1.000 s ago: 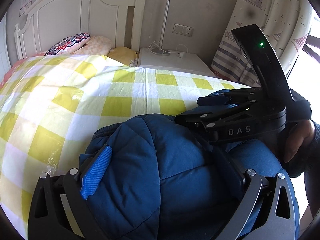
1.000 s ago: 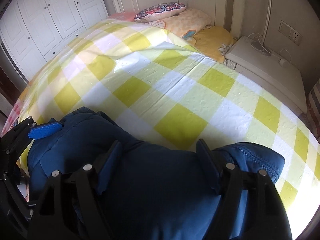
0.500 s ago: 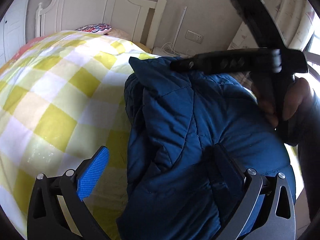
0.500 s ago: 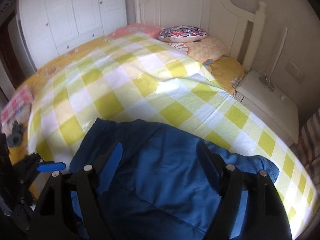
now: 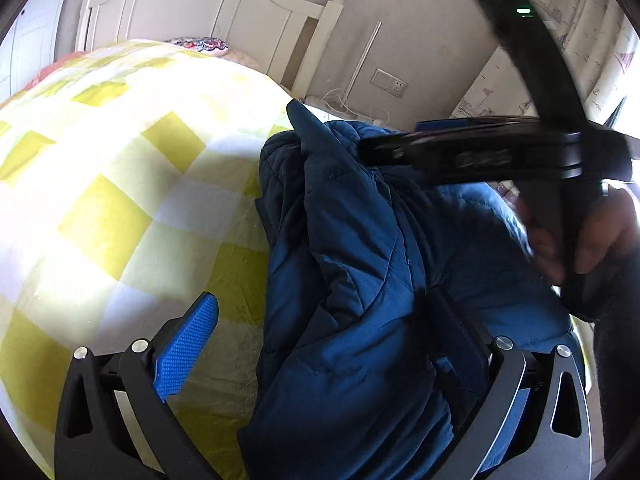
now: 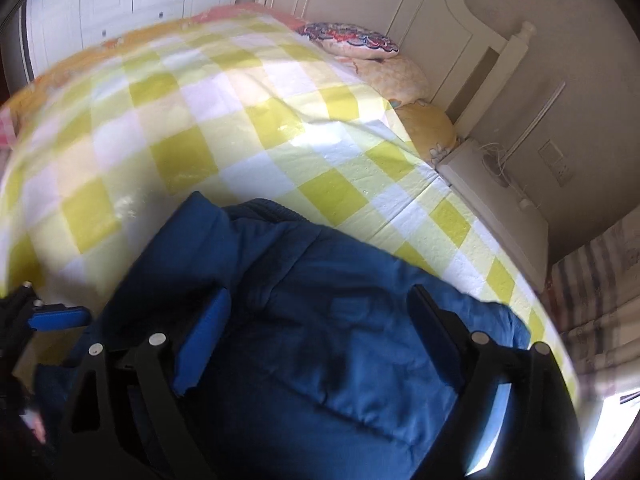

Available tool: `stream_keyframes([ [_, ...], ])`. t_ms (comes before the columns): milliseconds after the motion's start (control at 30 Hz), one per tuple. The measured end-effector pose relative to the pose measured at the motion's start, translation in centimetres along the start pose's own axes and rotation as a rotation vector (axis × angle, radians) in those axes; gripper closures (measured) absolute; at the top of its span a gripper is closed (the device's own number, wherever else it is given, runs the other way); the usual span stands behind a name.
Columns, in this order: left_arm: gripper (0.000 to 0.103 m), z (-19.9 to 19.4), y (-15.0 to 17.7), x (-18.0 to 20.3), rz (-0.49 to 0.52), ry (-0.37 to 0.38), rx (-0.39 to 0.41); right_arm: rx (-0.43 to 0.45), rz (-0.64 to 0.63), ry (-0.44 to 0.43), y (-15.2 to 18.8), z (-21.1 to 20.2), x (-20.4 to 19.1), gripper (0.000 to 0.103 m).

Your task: Fold large clothes

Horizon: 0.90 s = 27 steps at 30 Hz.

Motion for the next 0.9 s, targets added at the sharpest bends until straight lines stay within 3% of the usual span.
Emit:
stream_keyframes([
  [100, 0.004, -0.4, 0.5, -0.2, -0.002, 0.020, -0.010, 0.133, 0.097, 0.047, 4.3, -7.1, 0.7, 0.014],
  [167, 0.004, 0.1, 0.3, -0.5, -0.040, 0.060, -0.041, 0.176, 0.119, 0.072, 7.8, -9.8, 0.2, 0.007],
  [200, 0.004, 0.4, 0.3, -0.6, -0.054, 0.075, -0.050, 0.158, 0.126, 0.091, 9.6, -9.7, -0.3, 0.006],
  [267, 0.004, 0.6, 0.2, -1.1, -0.068, 0.091, -0.064, 0.042, 0.058, 0.131, 12.9, -7.0, -1.9, 0.006],
  [300, 0.004, 0.7, 0.3, -1.1, -0.069, 0.098, -0.086, 0.105, 0.070, 0.152, 13.9, -7.3, -2.0, 0.006],
  [433, 0.004, -0.8, -0.2, -1.6, -0.120, 0.116, -0.149, 0.117, 0.314, -0.053, 16.2, -10.1, 0.9, 0.005],
  [500, 0.004, -2.2, -1.1, -2.3, -0.133, 0.104, -0.134, 0.145, 0.406, -0.102, 17.9, -11.1, 2.4, 0.002],
  [567, 0.004, -3.0, -2.1, -3.0, -0.141, 0.149, -0.144, 0.110, 0.500, -0.123, 19.8, -10.9, 4.3, 0.003],
  [700, 0.004, -0.2, -3.5, -4.5, -0.175, 0.212, -0.285, 0.090, 0.730, -0.300, 22.7, -9.4, 6.4, 0.003],
  [800, 0.004, 2.7, -2.9, -4.5, -0.218, 0.317, -0.402, 0.101, 0.763, -0.383, 22.8, -8.3, 6.0, 0.003],
  [900, 0.004, 3.4, -2.3, -4.0, -0.225, 0.362, -0.418, 0.082, 0.790, -0.466, 22.6, -6.7, 5.8, 0.003],
])
Point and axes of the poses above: each gripper's, at about its wrist camera, not at the fingertips, and z roughly the way its jaws point, x to its right, y to its underside, the point moved 3 cm from there along z, roughly the way its jaws point, and after that the axes turned 2 degrees about -z, right-handed, at the moved point
